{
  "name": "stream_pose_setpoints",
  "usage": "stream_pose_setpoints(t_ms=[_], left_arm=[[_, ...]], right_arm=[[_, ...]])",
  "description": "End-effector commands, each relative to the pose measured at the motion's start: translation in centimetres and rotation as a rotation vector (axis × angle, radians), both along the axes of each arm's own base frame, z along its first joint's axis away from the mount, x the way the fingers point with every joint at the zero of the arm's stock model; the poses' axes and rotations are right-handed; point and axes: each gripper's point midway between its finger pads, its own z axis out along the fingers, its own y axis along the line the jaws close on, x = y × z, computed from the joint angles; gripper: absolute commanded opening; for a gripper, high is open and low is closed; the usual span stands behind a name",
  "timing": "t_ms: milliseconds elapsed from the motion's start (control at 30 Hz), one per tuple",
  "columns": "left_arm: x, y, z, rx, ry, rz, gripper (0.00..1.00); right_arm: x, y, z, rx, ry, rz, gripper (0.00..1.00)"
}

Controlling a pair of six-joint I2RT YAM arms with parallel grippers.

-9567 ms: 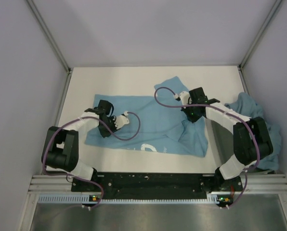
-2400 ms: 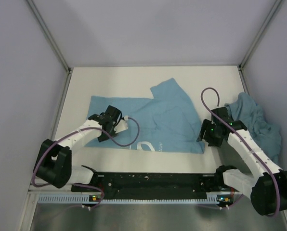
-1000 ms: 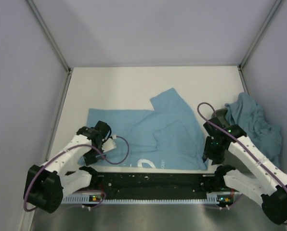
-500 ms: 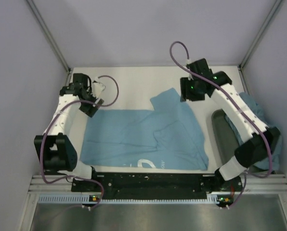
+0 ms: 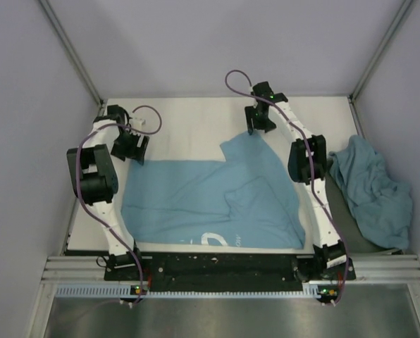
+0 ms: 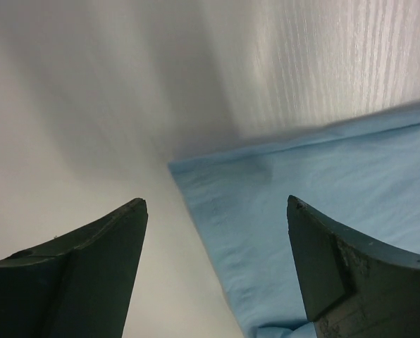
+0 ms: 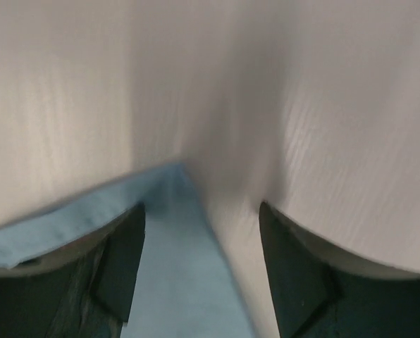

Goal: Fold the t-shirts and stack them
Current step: Grap the side of the flattened tshirt furthest away from the robot with both arms

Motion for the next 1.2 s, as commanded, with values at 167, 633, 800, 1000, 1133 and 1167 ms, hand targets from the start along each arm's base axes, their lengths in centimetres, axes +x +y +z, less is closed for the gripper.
stream_pose_setpoints(t_ms=[167,633,800,1000,1133,1167], left_arm=[[1.9,-0.7,-2.1,-0.091,0.017,0.053,0.83],[1.4,-2.3,2.6,-0.141,-0.159,-0.079,0.0],[-1.5,-2.8,6.3,-0.082,-0.291,-0.233,0.0],[-7.4,-2.4,6.2,0.019,-0.27,-0.384,0.0],[-10.6,-2.3,5.5,0.038,-0.209,-0.429,0.0],[-11.1,-2.2,5.3,0.039,-0.198,-0.432,0.0]], right_arm=[[-1.8,3.9,-4.8,0.119,0.117,0.016,0.56],[-4.8,3.0,4.7,0.171,0.039,0.059,0.0],[-13.0,1.5,8.5,0.187,0.078,0.099,0.0],[-25.9,-2.1,7.8,0.171,0.241,0.081,0.0],[-33.2,-4.8,6.3,0.134,0.376,-0.018,0.0],[-34.6,-5.2,5.9,0.131,0.396,-0.041,0.0]])
